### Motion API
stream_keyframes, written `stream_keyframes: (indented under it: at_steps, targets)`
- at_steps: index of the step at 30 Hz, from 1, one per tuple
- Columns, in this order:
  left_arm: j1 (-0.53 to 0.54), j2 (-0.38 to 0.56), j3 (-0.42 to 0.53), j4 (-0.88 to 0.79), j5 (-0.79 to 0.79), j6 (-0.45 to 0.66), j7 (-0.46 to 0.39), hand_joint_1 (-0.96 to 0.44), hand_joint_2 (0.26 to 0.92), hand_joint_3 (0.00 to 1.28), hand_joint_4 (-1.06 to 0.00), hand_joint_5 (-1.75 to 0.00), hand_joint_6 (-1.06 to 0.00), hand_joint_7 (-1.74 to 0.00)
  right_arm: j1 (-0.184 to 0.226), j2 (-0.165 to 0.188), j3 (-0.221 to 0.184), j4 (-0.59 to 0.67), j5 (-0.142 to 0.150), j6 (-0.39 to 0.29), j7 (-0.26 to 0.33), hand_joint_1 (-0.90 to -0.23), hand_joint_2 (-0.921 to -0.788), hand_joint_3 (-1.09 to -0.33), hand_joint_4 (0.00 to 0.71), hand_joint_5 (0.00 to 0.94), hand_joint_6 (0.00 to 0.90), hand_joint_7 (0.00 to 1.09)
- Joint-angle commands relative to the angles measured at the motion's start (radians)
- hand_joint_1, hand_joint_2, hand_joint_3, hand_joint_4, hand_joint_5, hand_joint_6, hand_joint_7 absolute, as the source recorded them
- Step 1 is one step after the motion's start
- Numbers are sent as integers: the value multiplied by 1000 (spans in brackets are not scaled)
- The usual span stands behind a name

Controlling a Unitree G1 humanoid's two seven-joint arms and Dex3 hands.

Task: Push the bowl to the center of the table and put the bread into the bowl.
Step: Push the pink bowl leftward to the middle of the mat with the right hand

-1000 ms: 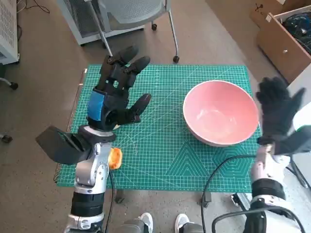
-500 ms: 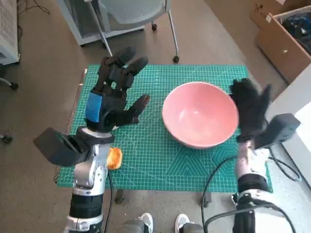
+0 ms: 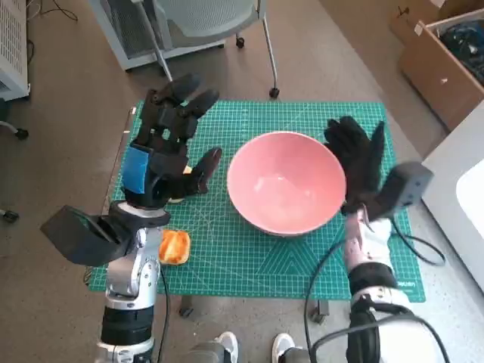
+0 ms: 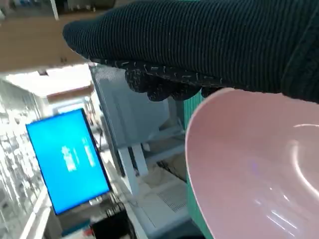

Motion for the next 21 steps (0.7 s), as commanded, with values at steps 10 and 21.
stream_keyframes:
  at_steps: [10, 21]
  targets:
    - [24, 7, 1, -33, 14, 13, 25, -148, 640, 756, 1, -738, 1, -831, -32, 38, 22, 16, -28, 49, -5, -481, -921, -685, 277, 3, 169, 392]
    - [37, 6, 6, -47, 4, 19, 33, -157, 651, 734, 1, -723, 1, -824, -17, -11, 16, -72, -15, 4, 30, -488, -921, -677, 296, 10, 162, 429]
